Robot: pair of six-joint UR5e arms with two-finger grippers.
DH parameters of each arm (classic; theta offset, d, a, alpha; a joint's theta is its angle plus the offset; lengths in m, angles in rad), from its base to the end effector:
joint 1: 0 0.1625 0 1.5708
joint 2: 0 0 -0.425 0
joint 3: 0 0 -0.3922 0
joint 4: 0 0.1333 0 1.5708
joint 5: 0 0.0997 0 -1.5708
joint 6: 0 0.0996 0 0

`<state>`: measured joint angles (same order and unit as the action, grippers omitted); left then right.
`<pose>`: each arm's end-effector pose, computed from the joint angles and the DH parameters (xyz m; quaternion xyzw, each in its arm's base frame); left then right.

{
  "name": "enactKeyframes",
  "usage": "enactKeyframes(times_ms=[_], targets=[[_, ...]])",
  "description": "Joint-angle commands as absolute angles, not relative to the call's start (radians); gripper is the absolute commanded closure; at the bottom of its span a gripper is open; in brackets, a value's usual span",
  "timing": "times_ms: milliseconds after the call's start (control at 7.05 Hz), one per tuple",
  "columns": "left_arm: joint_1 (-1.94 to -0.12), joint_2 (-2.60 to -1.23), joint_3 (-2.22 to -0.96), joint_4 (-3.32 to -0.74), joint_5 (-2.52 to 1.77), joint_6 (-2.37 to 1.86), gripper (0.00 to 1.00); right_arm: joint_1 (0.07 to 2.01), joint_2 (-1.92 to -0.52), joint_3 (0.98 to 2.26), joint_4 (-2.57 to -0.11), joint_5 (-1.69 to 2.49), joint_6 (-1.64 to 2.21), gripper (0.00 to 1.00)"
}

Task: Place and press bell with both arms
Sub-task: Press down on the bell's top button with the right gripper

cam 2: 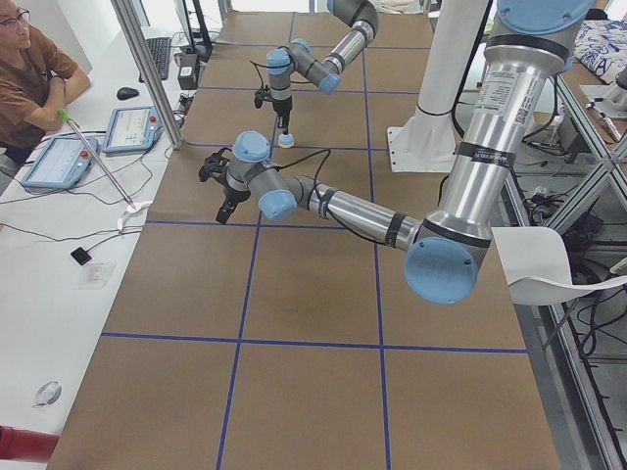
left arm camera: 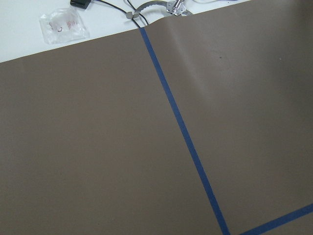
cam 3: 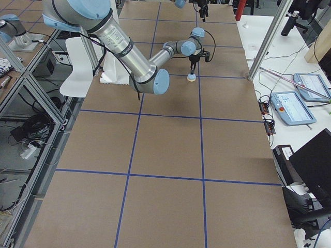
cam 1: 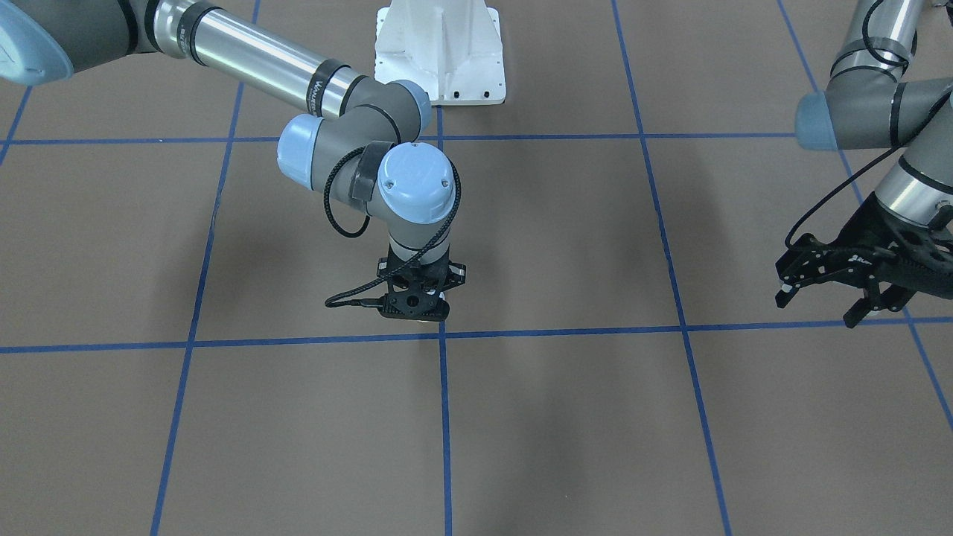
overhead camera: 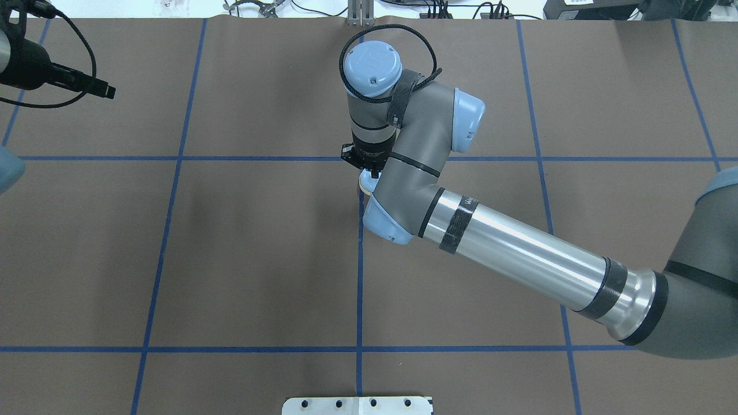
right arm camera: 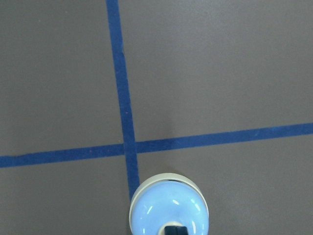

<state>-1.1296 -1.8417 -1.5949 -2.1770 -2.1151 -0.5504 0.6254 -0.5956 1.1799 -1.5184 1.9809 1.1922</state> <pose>0.1899 -0.5934 0.4327 0.2539 0.4124 0.0696 0.8722 -0.6047 -0.5521 0.1988 -0.0221 -0.3617 0.0512 0.9306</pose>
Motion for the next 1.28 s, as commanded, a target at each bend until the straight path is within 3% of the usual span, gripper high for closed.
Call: enactKeyframes(times_ms=[0,709,851,993,1135], targets=[[-1.129,-1.842,-1.594,-2.178,-2.114,-0.551,0.00,0.620,-0.597,1.143,-1.462,1.977,1.195,1.00],[-1.129,-1.842,-1.595,-2.177,-2.115,-0.551,0.00,0.701,-0.586,1.299,-1.596,2.079,1.184,1.00],[-1.129,-1.842,-1.597,-2.178,-2.115,-0.551,0.00,0.710,-0.589,1.322,-1.611,2.076,1.183,0.37],[-1.132,-1.839,-1.603,-2.178,-2.115,-0.551,0.00,0.727,-0.595,1.353,-1.632,2.080,1.181,0.01],[-1.135,-1.827,-1.605,-2.178,-2.118,-0.549,0.00,0.750,-0.613,1.397,-1.678,2.086,1.178,0.00]])
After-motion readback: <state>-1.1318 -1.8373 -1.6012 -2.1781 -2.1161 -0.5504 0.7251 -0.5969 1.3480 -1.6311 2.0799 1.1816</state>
